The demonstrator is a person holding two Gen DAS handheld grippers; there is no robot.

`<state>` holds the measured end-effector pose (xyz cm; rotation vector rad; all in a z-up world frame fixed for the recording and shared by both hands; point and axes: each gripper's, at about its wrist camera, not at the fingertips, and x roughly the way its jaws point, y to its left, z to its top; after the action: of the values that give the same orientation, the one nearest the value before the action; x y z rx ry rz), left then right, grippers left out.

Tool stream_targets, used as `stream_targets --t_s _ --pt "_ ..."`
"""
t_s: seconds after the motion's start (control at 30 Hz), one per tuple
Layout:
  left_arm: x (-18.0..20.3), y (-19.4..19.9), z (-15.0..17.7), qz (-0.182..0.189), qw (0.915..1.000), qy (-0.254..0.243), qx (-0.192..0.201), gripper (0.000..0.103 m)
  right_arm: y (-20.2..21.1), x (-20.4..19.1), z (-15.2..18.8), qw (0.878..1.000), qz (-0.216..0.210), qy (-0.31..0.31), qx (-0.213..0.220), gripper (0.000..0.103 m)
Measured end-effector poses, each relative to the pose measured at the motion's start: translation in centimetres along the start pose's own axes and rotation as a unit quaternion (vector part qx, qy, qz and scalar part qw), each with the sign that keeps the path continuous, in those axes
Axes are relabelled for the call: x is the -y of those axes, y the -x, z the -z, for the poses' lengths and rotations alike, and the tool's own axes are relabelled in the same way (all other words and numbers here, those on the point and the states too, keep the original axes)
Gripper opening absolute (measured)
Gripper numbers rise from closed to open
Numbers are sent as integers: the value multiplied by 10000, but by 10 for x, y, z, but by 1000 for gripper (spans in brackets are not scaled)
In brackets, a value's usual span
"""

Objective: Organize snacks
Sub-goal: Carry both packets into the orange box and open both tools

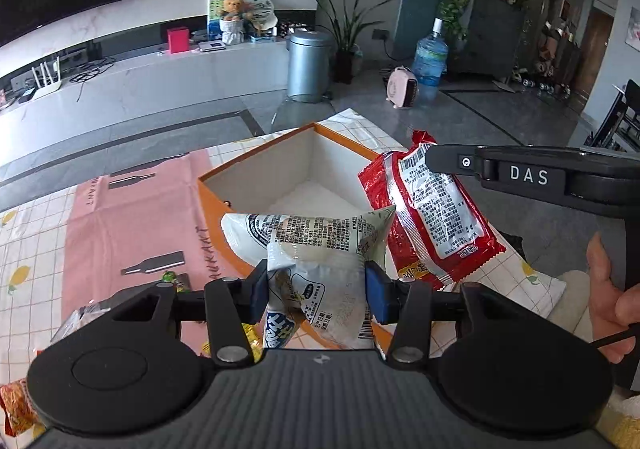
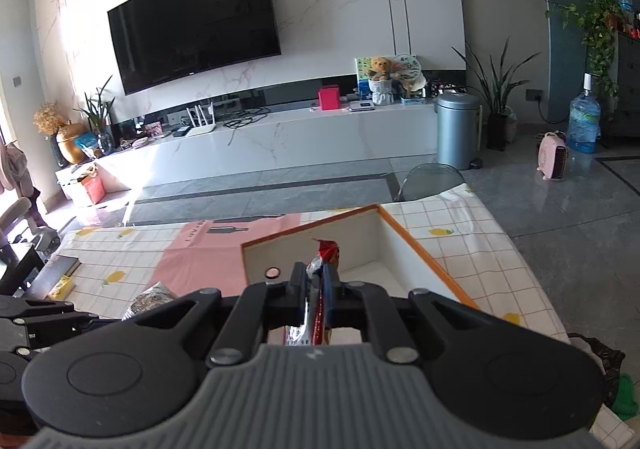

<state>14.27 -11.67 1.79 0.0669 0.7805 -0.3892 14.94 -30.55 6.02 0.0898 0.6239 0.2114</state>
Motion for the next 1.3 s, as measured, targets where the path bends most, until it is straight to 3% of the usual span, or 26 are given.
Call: stream_targets --t_s 0.2,0.4,0.5,0.7,1.03,1.3 --pt "32 -50 -18 181 9958 -699 -565 55 -39 39 5 9990 224 -19 -396 4" --pt "41 -91 -23 307 9887 -1034 -1043 55 -81 58 21 9958 152 -94 -894 4" --pt "48 -104 -24 364 9812 -1403 -1278 55 -99 69 29 9927 81 -229 -1185 4" --pt "64 -128 -21 475 9568 -2297 -1716 55 -117 75 34 9873 34 -147 -1583 4" --pt "66 -170 -5 743 9367 -2454 -2384 56 -141 78 35 9794 156 255 -1999 4" --pt "66 -183 4 780 9347 -2390 -2515 63 -148 73 34 9715 556 922 -2111 5"
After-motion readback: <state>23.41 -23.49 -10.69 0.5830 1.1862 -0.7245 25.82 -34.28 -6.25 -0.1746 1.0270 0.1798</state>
